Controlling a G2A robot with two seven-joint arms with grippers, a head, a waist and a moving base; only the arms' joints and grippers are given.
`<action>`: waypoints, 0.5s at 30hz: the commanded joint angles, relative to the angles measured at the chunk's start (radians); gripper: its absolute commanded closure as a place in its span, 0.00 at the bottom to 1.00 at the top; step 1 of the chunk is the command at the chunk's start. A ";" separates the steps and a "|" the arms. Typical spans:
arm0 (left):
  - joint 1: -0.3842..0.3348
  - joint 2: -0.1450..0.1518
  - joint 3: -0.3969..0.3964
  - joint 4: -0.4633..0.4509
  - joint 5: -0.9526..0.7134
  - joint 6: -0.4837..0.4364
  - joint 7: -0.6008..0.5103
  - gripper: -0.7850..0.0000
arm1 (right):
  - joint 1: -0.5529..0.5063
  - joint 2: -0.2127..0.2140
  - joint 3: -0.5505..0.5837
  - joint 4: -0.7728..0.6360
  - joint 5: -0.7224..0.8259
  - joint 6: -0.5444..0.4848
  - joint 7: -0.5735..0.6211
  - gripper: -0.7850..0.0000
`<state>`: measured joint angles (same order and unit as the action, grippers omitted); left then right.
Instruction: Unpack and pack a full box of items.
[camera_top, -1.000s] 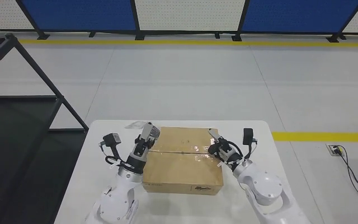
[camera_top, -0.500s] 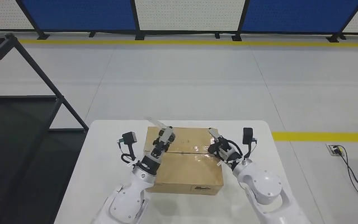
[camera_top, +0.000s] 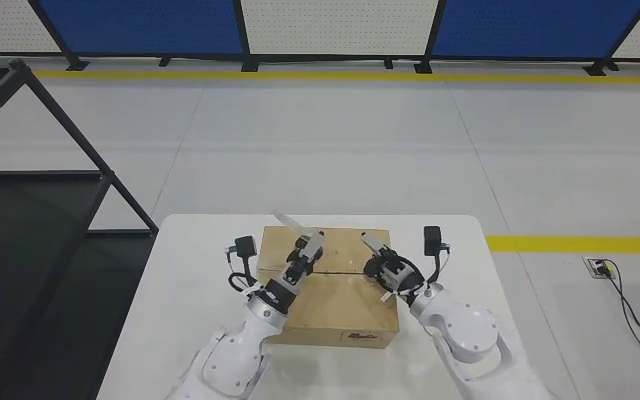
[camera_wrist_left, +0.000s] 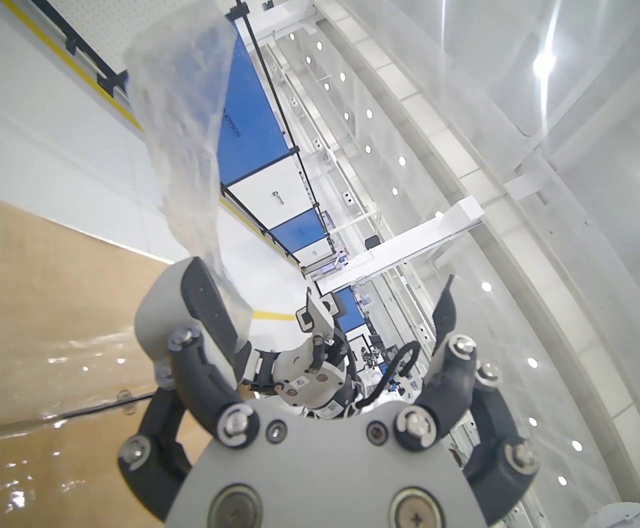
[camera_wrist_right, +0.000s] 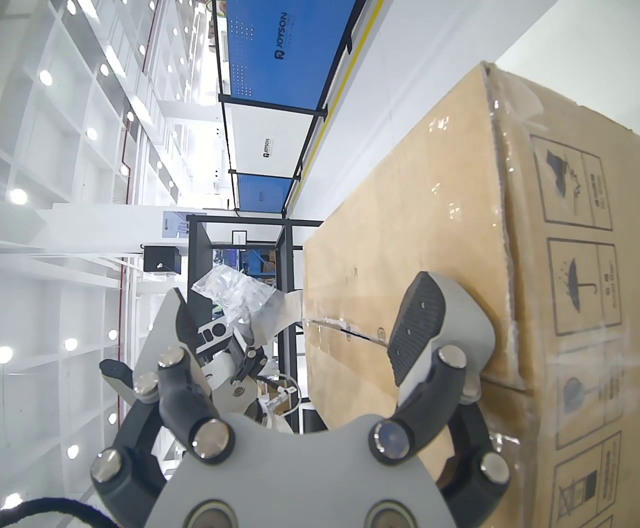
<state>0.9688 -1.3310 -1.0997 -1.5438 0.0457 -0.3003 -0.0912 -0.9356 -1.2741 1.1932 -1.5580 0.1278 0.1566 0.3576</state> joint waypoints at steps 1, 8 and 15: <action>-0.014 -0.001 0.000 0.006 -0.017 0.013 -0.033 0.00 | -0.001 -0.001 0.000 -0.001 0.000 -0.008 -0.005 0.00; -0.027 -0.002 0.000 -0.004 -0.014 -0.007 -0.128 0.00 | 0.004 -0.007 -0.007 0.000 -0.010 0.006 -0.037 0.00; -0.006 0.001 -0.007 -0.038 0.034 -0.008 -0.164 0.00 | 0.022 -0.013 -0.019 0.015 -0.011 0.019 -0.035 0.00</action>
<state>0.9608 -1.3298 -1.1070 -1.5798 0.0747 -0.3094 -0.2545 -0.9150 -1.2864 1.1753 -1.5447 0.1156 0.1763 0.3222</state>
